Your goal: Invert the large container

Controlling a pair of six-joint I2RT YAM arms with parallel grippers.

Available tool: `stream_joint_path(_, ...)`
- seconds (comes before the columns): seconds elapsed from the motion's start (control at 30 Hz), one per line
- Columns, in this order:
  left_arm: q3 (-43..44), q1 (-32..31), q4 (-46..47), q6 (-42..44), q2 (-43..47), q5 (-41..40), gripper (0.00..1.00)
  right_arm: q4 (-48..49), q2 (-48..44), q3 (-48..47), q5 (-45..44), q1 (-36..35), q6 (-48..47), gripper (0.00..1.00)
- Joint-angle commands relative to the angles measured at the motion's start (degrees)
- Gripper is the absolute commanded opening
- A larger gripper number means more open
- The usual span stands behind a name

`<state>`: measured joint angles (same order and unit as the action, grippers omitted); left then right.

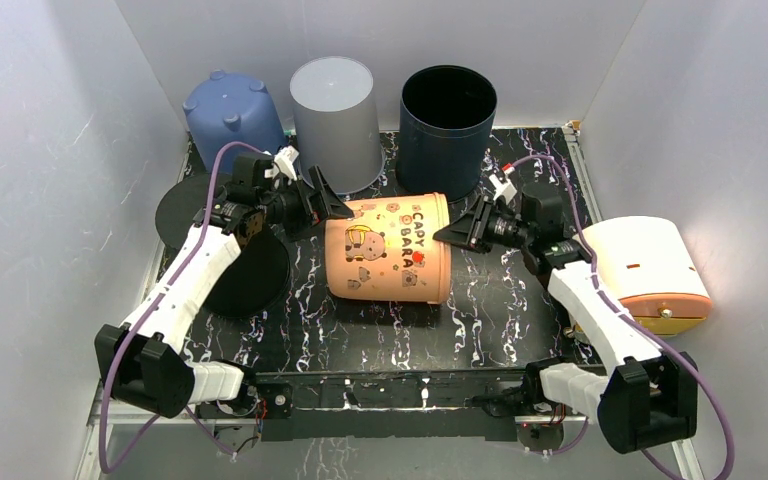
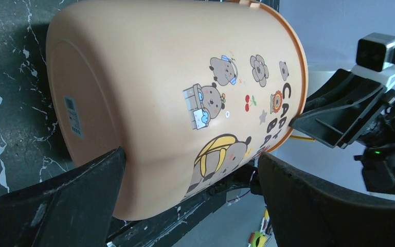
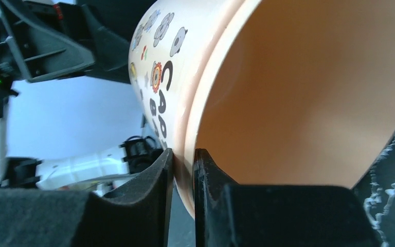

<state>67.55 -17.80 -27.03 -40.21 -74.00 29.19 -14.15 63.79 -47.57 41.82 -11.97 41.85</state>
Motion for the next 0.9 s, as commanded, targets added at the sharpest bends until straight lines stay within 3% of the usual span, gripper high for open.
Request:
stream_joint_path(0.0, 2.68, -1.01, 0.82, -0.57, 0.24, 6.03, 0.98, 13.78, -0.16, 10.82, 9.41, 4.64, 10.60, 0.00)
stream_joint_path(0.17, 4.84, -1.01, -0.42, -0.15, 0.26, 5.48, 0.98, 33.20, 0.59, 20.49, 15.65, 8.13, 25.24, 0.00)
stream_joint_path(0.4, 10.48, -1.01, -3.18, 0.82, -0.11, 4.91, 0.98, 46.21, 2.00, 28.10, 17.97, 10.70, 34.91, 0.00)
stream_joint_path(0.6, 19.21, -1.01, -9.94, 5.44, -2.54, 1.96, 0.98, 71.30, 8.40, 35.86, 20.48, 12.27, 50.07, 0.00)
stream_joint_path(0.77, 23.58, -1.05, -13.12, 7.10, -2.92, -0.41, 0.98, 75.47, 11.46, 35.64, 21.25, 13.11, 51.43, 0.00)
stream_joint_path(0.87, 24.69, -1.01, -13.75, 7.27, -2.73, -1.05, 0.98, 84.38, 14.71, 36.29, 20.78, 13.11, 57.19, 0.00)
